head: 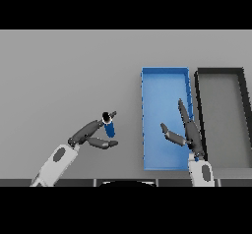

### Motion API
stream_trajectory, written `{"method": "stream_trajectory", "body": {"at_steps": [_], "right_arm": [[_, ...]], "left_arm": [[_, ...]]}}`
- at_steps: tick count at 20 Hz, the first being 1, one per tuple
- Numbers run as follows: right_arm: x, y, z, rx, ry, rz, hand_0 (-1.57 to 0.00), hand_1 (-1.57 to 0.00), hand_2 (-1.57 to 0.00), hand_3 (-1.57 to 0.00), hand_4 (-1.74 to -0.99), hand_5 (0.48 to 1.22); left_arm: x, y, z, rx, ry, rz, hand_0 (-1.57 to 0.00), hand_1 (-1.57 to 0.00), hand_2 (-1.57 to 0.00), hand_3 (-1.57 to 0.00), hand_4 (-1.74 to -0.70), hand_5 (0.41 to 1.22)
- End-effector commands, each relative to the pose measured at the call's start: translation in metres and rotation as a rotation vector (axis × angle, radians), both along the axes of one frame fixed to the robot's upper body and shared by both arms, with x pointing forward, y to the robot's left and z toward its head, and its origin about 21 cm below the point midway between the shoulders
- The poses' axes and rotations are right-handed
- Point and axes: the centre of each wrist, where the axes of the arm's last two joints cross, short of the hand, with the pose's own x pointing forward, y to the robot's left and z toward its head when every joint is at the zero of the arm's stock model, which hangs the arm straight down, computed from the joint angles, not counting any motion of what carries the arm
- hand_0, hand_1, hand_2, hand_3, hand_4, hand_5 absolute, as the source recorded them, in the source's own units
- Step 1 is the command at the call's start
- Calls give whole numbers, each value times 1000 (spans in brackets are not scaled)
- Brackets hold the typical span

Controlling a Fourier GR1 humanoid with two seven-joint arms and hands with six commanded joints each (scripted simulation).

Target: Pick up the blue pipe and place it into the blue bin.

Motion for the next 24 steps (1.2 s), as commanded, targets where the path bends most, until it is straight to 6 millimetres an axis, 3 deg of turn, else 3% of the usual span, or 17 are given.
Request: {"method": "stream_trajectory", "body": {"at_steps": [1,5,7,8,10,13,18,24], "right_arm": [[2,0,-2,2,5,-6,1,1,1,1,-1265,597],[2,-4,-3,9,-3,-6,1,1,1,1,-1267,600],[3,-4,-3,9,-6,-3,1,1,1,1,-1261,600],[2,-4,-3,12,-10,-6,1,1,1,1,-1260,600],[4,2,-1,11,-11,-2,1,1,1,1,-1259,605],[7,1,-2,7,-1,0,1,1,1,1,-1259,614],[5,-1,-1,0,-15,12,1,1,1,1,-1250,622],[6,1,-2,-21,-2,-5,1,1,1,1,-1228,629]], "left_arm": [[1,-7,-5,-6,-19,-13,1,1,1,1,-1081,442],[9,-20,-6,-109,-18,-27,1,1,-19,-18,-1109,507],[11,-28,-12,-159,14,-3,-17,-160,-290,-255,-1208,607],[11,-31,-14,-189,37,7,-187,-348,-481,-519,-1253,730],[14,-31,-14,-206,37,40,-668,-788,-873,-875,-1419,906],[7,-39,-18,-236,28,49,-1109,-1170,-1214,-1162,-1572,1060],[2,-49,-12,-252,-68,30,-1420,-1440,-1454,-1365,-1679,1168],[4,-63,28,-368,-181,-56,-1531,-1537,-1540,-1439,-1717,1207]]}}
